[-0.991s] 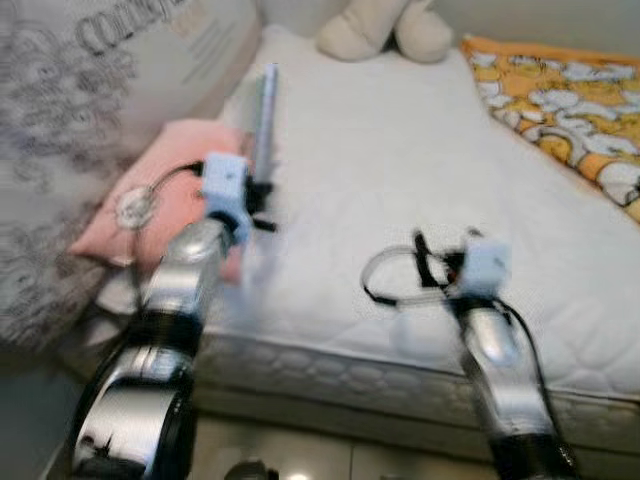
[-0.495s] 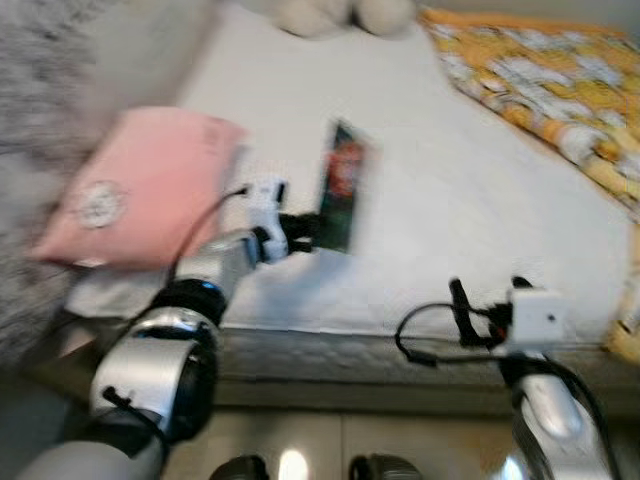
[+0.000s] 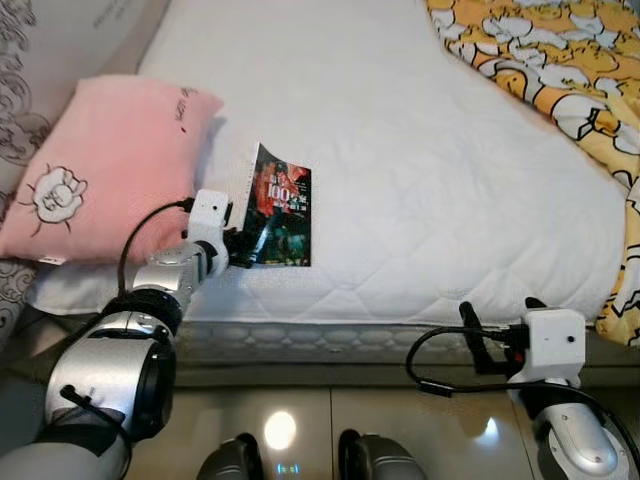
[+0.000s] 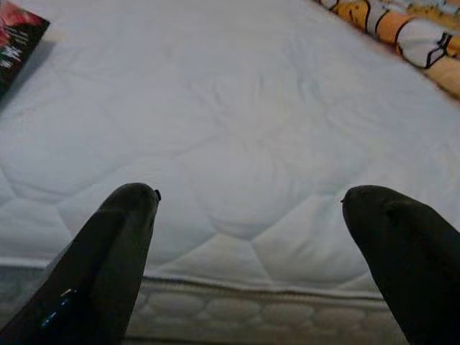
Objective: Clean up the room
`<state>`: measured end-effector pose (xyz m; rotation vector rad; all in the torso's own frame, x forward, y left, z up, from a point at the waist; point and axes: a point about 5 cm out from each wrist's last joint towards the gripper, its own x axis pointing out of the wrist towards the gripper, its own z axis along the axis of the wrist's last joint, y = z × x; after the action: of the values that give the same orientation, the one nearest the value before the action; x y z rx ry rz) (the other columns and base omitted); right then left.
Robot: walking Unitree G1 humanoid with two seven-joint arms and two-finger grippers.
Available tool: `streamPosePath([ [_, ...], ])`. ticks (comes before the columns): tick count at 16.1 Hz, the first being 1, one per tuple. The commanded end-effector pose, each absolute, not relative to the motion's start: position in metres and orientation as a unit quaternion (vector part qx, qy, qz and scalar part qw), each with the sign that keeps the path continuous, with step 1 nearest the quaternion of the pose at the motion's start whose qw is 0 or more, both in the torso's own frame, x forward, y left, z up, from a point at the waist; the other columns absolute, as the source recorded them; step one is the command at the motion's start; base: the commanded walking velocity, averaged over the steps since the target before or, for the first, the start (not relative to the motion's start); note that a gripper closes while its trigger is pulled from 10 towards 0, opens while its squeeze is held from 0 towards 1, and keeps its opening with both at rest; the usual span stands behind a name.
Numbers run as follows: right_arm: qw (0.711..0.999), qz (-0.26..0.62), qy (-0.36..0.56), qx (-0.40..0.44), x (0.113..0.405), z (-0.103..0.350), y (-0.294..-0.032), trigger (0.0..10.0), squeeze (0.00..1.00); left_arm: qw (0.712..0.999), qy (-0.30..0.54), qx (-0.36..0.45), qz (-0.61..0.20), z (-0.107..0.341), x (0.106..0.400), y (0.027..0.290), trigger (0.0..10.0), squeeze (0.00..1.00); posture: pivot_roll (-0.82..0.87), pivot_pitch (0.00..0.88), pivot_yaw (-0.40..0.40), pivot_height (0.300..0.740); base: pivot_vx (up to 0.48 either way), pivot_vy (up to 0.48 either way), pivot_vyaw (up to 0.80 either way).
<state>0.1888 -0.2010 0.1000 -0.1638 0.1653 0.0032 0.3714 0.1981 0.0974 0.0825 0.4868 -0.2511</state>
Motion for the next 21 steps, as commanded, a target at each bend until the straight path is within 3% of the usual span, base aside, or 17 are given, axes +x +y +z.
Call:
streamPosePath([
  [1,0.993,0.001,0.082,-0.079,0.188,0.104,-0.202,10.0,0.0,0.962,0.235,0.082,-0.114,0.106,0.375,0.204,10.0,0.0,-0.35,0.222,-0.042,0.74,0.0,0.0,0.0],
  [3,0.994,0.001,0.086,-0.074,0.188,0.103,-0.199,10.0,0.0,0.961,0.23,0.113,-0.107,0.113,0.378,0.21,10.0,0.0,-0.34,0.221,-0.04,0.74,0.0,0.0,0.0],
  [4,0.994,0.001,0.088,-0.072,0.189,0.103,-0.198,10.0,0.0,0.96,0.228,0.125,-0.103,0.117,0.38,0.214,10.0,0.09,-0.34,0.218,-0.037,0.74,0.0,0.0,0.0],
  [6,0.993,0.0,0.091,-0.068,0.191,0.101,-0.197,10.0,0.0,0.964,0.213,0.135,-0.083,0.13,0.385,0.221,10.0,0.07,-0.33,0.211,-0.029,0.74,0.0,0.0,0.0],
  [7,0.994,0.0,0.091,-0.068,0.192,0.102,-0.198,10.0,0.0,0.965,0.211,0.132,-0.079,0.132,0.386,0.222,10.0,0.67,-0.33,0.208,-0.026,0.74,0.0,0.0,0.0],
  [8,0.994,-0.001,0.091,-0.069,0.193,0.102,-0.198,10.0,0.0,0.967,0.211,0.119,-0.081,0.134,0.386,0.221,10.0,1.0,-0.33,0.206,-0.027,0.74,0.0,0.0,0.0],
  [11,0.994,-0.002,0.09,-0.069,0.196,0.101,-0.2,10.0,0.0,0.97,0.218,0.081,-0.071,0.133,0.386,0.221,10.0,1.0,-0.31,0.198,-0.03,0.74,0.0,0.0,0.0],
  [15,0.994,0.002,0.088,-0.065,0.202,0.101,-0.196,10.0,0.0,0.969,0.216,0.102,-0.06,0.136,0.385,0.23,10.0,1.0,-0.3,0.182,-0.03,0.74,0.0,0.0,0.0],
  [16,0.994,0.002,0.086,-0.063,0.204,0.101,-0.195,10.0,0.0,0.964,0.21,0.15,-0.059,0.142,0.386,0.236,10.0,1.0,-0.3,0.177,-0.029,0.74,0.0,0.0,0.0],
  [18,0.995,0.004,0.083,-0.057,0.207,0.099,-0.191,10.0,0.0,0.961,0.173,0.195,-0.093,0.164,0.392,0.239,10.0,1.0,-0.27,0.151,-0.014,0.74,0.0,0.0,0.0],
  [20,0.997,0.004,0.069,-0.046,0.213,0.099,-0.187,10.0,0.0,0.966,0.115,0.186,-0.138,0.187,0.398,0.231,10.0,1.0,-0.24,0.107,0.011,0.74,0.0,0.0,0.0],
  [21,0.997,0.004,0.058,-0.041,0.217,0.101,-0.186,10.0,0.0,0.97,0.088,0.158,-0.162,0.188,0.396,0.224,10.0,0.0,-0.21,0.079,0.023,0.74,0.0,0.0,0.0],
])
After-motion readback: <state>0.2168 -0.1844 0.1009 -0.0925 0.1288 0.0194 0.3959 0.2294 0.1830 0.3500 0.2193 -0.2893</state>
